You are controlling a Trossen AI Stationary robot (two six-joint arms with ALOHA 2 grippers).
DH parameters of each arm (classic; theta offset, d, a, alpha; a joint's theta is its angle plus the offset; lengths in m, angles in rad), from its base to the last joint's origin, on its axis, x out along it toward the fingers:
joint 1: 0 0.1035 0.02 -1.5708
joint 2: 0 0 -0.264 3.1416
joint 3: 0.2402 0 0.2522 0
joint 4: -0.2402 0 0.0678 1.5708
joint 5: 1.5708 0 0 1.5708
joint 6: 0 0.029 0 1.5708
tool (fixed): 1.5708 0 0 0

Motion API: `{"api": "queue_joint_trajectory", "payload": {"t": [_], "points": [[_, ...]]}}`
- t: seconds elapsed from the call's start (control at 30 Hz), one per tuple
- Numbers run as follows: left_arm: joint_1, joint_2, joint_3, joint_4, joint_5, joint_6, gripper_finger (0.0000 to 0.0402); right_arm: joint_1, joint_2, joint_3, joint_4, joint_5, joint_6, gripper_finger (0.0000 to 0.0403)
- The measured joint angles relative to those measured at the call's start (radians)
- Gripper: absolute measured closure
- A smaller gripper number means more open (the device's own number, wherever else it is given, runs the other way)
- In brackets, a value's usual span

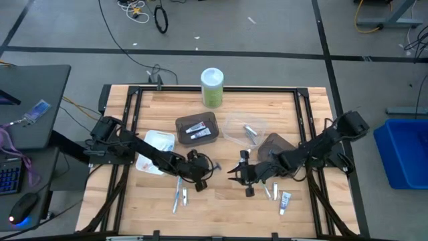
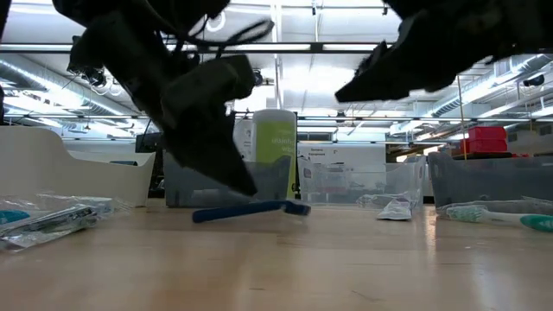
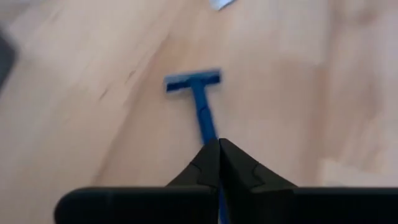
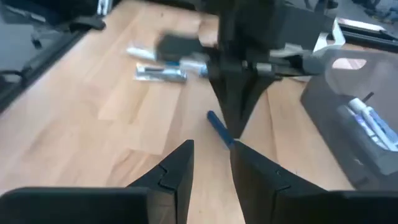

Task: Pick & Place Travel size toiletries
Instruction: Put the razor into the right black bin

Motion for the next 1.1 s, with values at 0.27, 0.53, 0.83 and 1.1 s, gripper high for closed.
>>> {"api": "queue_joint_trajectory", "payload": {"t": [0.27,0.53,0.83,1.1], "points": [[-0.007,0.000,0.002,0.068,0.044,0.042,0.0390,-0.040,0.103,0.000,0.101,-0.003,-0.026,0.0285],[-0.003,-0.002,0.003,0.065,-0.006,0.087,0.0367,-0.051,0.116,0.000,0.102,-0.012,0.003,0.0282],[0.001,0.037,0.005,0.059,0.023,0.061,0.0275,-0.052,0.116,0.000,0.119,-0.012,0.003,0.0280],[0.001,0.116,0.009,0.085,-0.014,0.065,0.0233,-0.052,0.116,0.000,0.139,-0.012,0.003,0.0277]]}}
